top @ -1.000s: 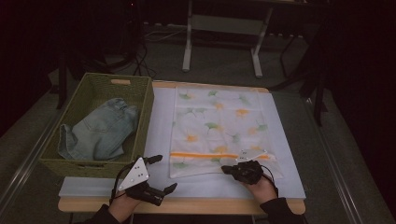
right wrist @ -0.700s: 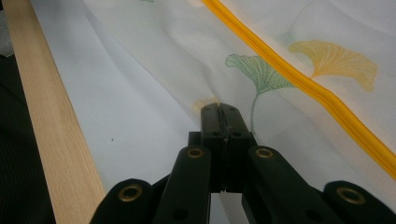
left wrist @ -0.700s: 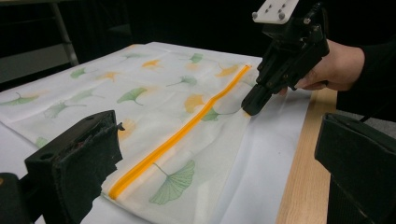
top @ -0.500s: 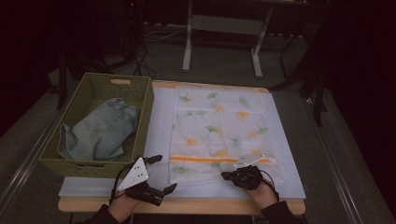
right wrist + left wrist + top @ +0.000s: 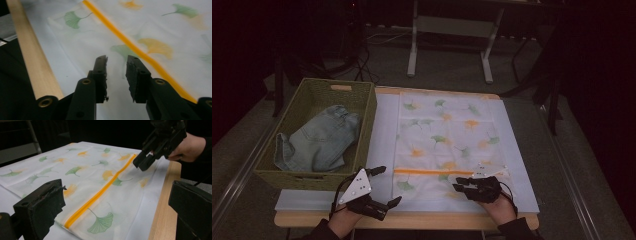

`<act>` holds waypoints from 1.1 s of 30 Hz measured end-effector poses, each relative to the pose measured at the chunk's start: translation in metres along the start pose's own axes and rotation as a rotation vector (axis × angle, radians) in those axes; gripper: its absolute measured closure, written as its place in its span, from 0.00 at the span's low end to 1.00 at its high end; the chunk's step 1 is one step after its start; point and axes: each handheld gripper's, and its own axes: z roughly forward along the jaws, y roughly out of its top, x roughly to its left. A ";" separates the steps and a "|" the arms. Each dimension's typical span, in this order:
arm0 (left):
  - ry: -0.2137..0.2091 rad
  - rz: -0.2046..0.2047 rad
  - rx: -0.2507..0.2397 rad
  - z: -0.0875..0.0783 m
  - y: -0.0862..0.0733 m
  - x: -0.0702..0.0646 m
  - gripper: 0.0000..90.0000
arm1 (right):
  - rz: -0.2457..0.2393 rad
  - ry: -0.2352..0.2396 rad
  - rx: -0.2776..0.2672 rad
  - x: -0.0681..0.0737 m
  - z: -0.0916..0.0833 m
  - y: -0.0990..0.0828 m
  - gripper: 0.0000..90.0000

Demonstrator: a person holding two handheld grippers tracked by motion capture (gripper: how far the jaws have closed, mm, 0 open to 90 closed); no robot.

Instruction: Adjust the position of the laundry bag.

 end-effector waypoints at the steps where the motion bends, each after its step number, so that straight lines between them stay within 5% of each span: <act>1: 0.000 0.001 0.000 0.000 0.000 0.000 0.01 | -0.001 -0.009 -0.008 -0.002 -0.003 0.000 0.75; 11: -0.006 -0.001 0.004 0.001 -0.001 0.000 0.01 | 0.022 -0.104 -0.049 -0.024 -0.041 -0.008 0.65; 20: -0.004 -0.003 0.003 0.002 -0.001 0.001 0.01 | 0.093 -0.208 -0.066 -0.057 -0.077 -0.027 0.60; 33: 0.001 -0.008 0.007 0.002 -0.002 0.001 0.01 | 0.216 -0.301 -0.020 -0.103 -0.089 -0.060 0.67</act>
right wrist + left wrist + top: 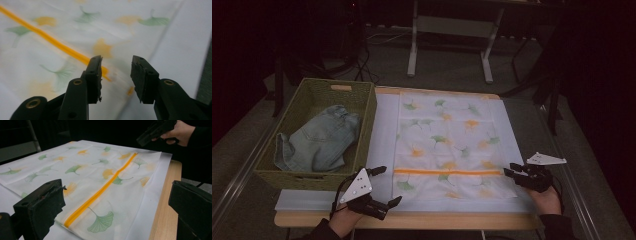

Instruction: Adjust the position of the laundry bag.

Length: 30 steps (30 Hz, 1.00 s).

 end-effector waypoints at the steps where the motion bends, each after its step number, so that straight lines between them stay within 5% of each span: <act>1: 0.000 0.001 0.001 0.000 0.000 0.000 0.01 | 0.006 -0.010 0.002 -0.003 0.001 -0.001 0.67; 10: 0.000 -0.010 -0.002 -0.001 0.000 0.000 0.01 | 0.067 -0.038 0.055 -0.021 0.018 -0.012 0.66; 19: 0.002 -0.012 -0.002 -0.001 -0.001 0.000 0.01 | 0.046 -0.040 0.095 -0.015 0.027 -0.020 0.66; 25: 0.002 -0.015 0.002 0.000 -0.001 0.000 0.01 | 0.074 -0.010 0.112 -0.014 0.027 -0.019 0.74; 30: 0.002 -0.012 0.002 -0.001 -0.001 0.000 0.01 | 0.046 -0.002 0.128 -0.007 0.029 -0.016 0.93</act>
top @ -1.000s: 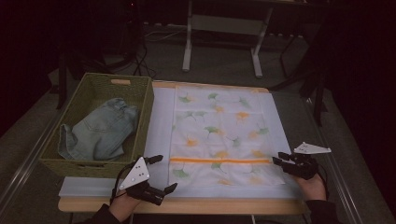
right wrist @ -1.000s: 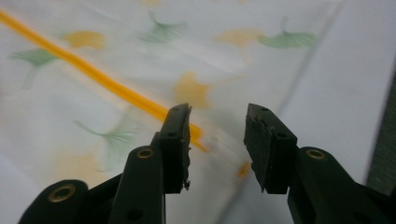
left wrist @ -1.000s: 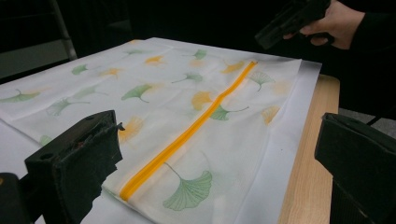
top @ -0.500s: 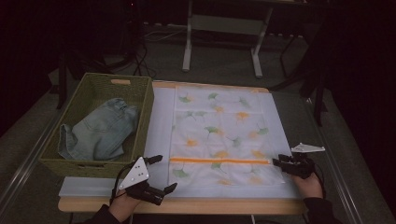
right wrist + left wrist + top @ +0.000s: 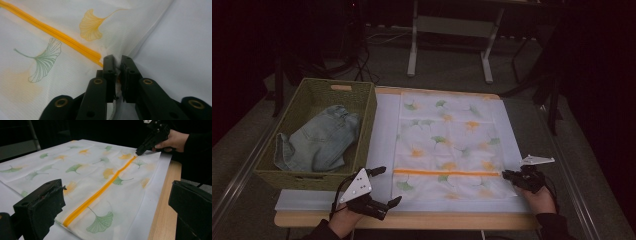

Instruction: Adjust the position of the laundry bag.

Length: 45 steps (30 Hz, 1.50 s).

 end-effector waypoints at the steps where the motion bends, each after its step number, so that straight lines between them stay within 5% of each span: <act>1: -0.001 -0.001 0.000 0.000 0.000 0.000 0.01 | -0.003 -0.011 0.004 0.002 0.000 0.001 0.93; 7: -0.002 -0.001 -0.006 0.000 0.000 0.000 0.01 | 0.037 0.001 -0.005 0.001 -0.003 0.006 0.94; 17: -0.004 0.032 0.001 0.000 0.001 -0.002 0.01 | 0.010 0.024 -0.066 0.011 -0.026 0.029 0.94; 24: 0.004 -0.018 -0.021 -0.003 0.003 -0.002 0.01 | -0.002 0.042 -0.108 0.015 -0.037 0.041 0.94; 27: -0.002 -0.068 0.015 -0.004 0.005 0.000 0.01 | -0.015 0.045 -0.111 0.019 -0.041 0.046 0.94; 31: 0.017 -0.060 0.065 -0.003 0.006 -0.001 0.01 | -0.022 0.047 -0.121 0.022 -0.044 0.051 0.94; 38: -0.028 -0.013 0.117 0.002 0.007 -0.007 0.01 | -0.017 0.059 -0.129 0.024 -0.045 0.053 0.94; 45: -0.086 -0.038 0.124 0.009 0.010 -0.007 0.01 | -0.025 0.063 -0.133 0.027 -0.047 0.056 0.94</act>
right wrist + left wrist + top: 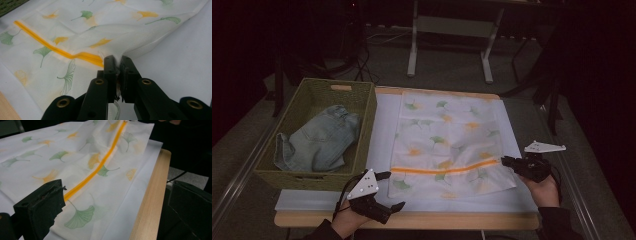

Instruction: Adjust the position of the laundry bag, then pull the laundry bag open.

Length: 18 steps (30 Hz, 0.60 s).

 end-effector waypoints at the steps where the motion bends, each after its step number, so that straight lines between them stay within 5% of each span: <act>1: -0.010 -0.013 0.001 0.002 0.002 0.000 0.01 | -0.005 0.001 -0.002 0.001 0.000 0.001 0.94; 11: -0.070 -0.017 0.040 0.026 0.017 0.000 0.04 | -0.025 0.015 -0.023 0.008 -0.006 0.012 0.94; 18: -0.094 0.035 0.059 0.045 0.040 -0.007 0.09 | -0.025 0.032 -0.040 0.009 -0.011 0.014 0.94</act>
